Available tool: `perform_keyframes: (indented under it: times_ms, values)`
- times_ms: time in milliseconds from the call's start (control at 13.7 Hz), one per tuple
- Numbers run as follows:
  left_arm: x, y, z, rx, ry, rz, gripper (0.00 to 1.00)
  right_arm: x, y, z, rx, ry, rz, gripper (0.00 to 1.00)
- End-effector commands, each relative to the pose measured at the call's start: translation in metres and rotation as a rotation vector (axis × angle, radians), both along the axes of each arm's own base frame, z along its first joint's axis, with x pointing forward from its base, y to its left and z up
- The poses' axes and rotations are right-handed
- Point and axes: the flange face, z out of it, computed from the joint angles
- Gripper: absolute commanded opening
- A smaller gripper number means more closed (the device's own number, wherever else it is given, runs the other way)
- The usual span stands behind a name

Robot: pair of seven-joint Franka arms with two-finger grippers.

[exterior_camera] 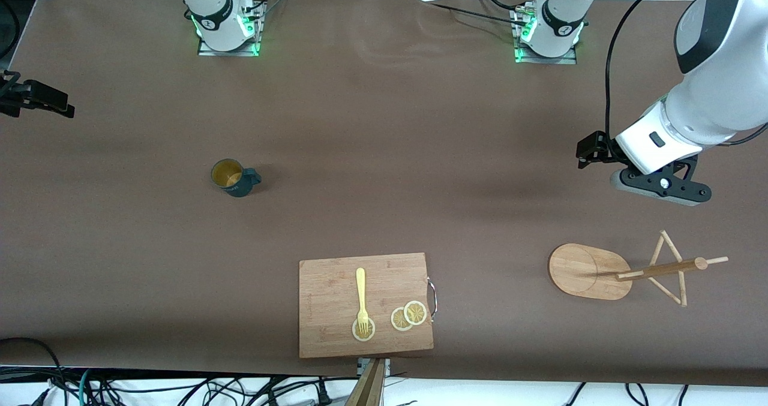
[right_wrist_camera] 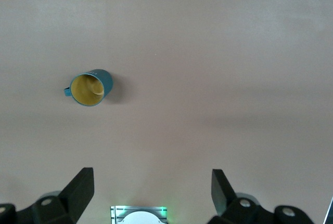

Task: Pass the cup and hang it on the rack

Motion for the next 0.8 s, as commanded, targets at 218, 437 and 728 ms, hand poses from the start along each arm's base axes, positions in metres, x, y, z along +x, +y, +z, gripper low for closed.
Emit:
perform_keyframes:
  times_ms: [218,437,728]
  values:
    - [0.002,0.008,0.002,0.024,0.0,0.023,1.0,0.003,-0.003,0.004,0.009,-0.005,-0.019,1.0]
    - [-0.031,0.007,0.004,0.049,-0.055,0.021,1.0,0.003,-0.003,0.005,0.011,-0.007,-0.019,1.0]
    - [-0.067,0.016,0.009,0.062,-0.113,0.034,1.0,0.003,-0.003,0.005,0.011,-0.008,-0.019,1.0]
